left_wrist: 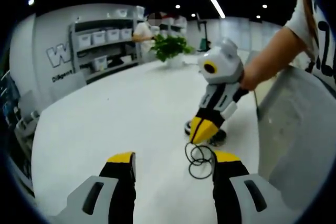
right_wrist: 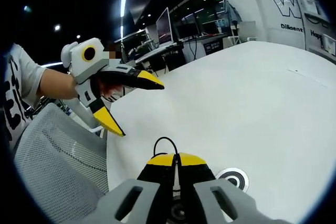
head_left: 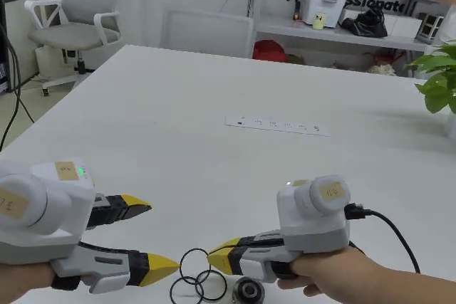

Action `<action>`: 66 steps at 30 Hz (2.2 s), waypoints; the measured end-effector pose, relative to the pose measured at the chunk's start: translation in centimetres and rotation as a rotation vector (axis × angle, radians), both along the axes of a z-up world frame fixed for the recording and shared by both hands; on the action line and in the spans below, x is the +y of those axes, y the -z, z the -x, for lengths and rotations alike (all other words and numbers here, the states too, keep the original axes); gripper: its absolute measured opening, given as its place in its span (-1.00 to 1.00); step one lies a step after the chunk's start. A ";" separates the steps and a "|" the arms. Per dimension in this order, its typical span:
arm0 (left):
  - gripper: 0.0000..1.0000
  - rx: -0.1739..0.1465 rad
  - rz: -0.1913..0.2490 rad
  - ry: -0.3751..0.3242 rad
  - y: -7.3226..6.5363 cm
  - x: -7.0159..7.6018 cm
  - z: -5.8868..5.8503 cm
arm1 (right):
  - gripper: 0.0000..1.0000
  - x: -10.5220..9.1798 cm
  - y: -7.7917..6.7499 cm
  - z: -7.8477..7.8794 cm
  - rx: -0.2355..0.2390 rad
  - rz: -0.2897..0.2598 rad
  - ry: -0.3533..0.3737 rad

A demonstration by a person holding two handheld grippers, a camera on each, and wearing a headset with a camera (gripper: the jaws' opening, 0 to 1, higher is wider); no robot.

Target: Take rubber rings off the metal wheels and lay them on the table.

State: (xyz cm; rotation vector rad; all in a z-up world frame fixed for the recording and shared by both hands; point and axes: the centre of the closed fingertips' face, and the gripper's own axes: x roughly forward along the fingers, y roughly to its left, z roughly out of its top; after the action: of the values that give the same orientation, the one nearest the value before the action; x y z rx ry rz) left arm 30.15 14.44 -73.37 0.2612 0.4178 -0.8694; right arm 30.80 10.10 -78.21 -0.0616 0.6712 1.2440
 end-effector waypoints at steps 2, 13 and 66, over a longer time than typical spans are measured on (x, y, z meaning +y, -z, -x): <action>0.19 0.001 -0.001 -0.001 0.1 0.1 0.0 | -1.00 0.2 0.1 0.1 0.001 0.006 -0.004; 0.18 0.006 0.006 -0.009 0.1 0.5 -0.1 | -1.00 0.9 0.8 0.0 0.013 0.031 -0.013; 0.17 0.029 -0.003 -0.008 0.7 0.5 -0.1 | -0.72 1.1 1.3 -0.7 0.005 0.064 0.002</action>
State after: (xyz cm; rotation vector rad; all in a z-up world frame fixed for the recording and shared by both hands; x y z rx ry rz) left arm 30.24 14.92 -74.07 0.2499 0.4469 -0.8654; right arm 31.52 11.17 -79.50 -0.1103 0.7154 1.2209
